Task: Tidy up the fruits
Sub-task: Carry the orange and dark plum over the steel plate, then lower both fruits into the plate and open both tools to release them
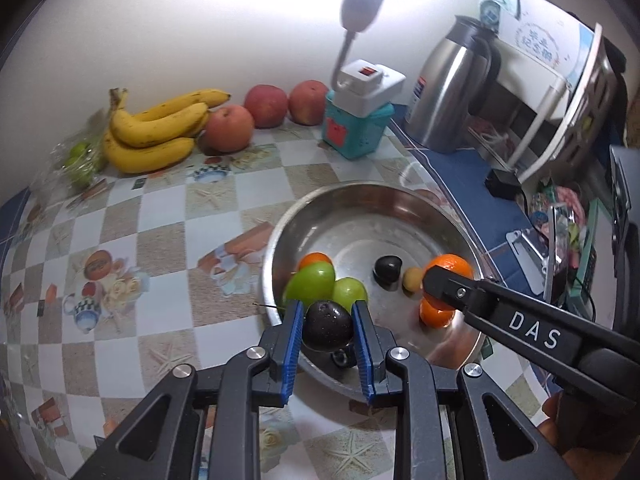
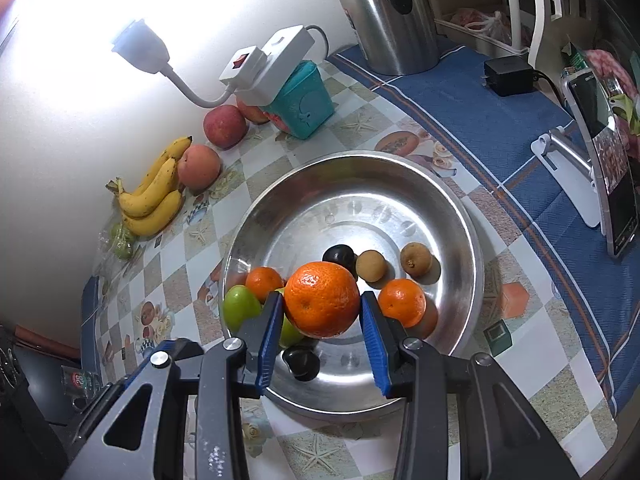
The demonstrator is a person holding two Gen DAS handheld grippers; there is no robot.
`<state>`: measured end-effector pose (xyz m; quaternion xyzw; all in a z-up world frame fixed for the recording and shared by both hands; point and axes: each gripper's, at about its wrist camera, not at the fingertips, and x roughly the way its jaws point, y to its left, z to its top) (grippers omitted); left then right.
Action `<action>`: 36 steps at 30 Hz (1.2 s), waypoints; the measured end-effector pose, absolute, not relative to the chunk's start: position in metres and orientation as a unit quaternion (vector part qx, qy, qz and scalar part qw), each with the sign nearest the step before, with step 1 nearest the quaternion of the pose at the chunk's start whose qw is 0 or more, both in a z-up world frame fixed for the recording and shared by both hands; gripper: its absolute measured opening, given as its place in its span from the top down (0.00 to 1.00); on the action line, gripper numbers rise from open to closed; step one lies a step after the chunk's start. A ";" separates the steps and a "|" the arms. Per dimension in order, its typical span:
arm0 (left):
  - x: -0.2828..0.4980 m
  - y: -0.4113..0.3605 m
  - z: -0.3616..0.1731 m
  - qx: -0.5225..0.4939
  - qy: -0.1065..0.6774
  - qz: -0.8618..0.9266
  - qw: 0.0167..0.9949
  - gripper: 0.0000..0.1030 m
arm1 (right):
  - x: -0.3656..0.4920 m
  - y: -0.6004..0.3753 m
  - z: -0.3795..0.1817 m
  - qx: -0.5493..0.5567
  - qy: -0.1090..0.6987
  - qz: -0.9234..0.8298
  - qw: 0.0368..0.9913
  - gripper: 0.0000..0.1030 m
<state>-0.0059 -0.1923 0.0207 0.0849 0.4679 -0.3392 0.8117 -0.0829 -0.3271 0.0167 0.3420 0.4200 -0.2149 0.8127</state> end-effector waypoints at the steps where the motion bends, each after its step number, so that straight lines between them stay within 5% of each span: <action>1: -0.006 -0.195 0.018 0.089 0.469 -0.339 0.811 0.74 | -0.082 -0.327 0.016 0.341 0.422 -0.214 0.812 0.60; 36: -0.003 -0.223 -0.027 0.134 0.502 -0.330 0.788 0.74 | -0.065 -0.325 -0.027 0.344 0.487 -0.210 0.775 0.59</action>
